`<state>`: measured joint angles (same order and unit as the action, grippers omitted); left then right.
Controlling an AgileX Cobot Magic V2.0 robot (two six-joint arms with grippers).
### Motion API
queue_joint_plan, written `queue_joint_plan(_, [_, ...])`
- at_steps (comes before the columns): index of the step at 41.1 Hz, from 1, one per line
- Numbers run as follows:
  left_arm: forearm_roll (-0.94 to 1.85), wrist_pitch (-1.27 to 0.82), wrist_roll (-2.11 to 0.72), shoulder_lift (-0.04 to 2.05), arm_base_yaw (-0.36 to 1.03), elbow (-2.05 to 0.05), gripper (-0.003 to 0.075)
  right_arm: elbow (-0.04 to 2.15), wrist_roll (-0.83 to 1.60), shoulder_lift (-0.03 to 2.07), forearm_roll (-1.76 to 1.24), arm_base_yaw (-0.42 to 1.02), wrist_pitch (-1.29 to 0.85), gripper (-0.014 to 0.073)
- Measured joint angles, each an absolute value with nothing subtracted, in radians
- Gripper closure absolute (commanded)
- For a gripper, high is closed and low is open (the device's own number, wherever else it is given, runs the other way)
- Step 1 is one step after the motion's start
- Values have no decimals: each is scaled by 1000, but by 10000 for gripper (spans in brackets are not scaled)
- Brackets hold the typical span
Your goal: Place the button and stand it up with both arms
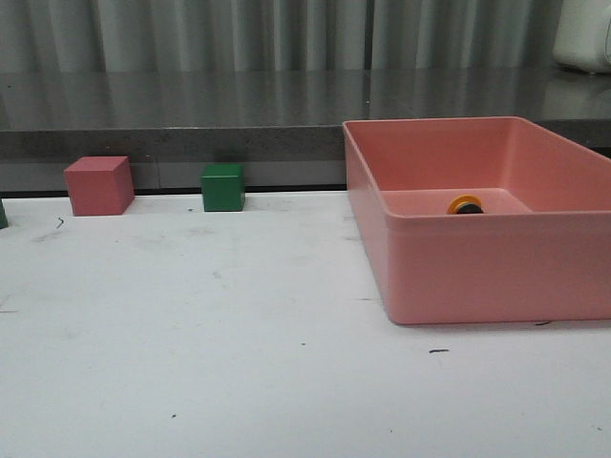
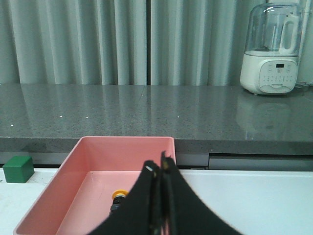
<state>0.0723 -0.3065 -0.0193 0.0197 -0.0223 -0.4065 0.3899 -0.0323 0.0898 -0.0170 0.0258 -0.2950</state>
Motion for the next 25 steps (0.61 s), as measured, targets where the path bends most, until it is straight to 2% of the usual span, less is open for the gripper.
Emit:
queue_joint_plan(10, [75,-594,-19,222,-22,-671,740,608,-28,272,-17,26,-542,662])
queue_joint_plan(25, [75,-683,-19,404,-22,-709,740,639,-28,476,-17,26,-653,662])
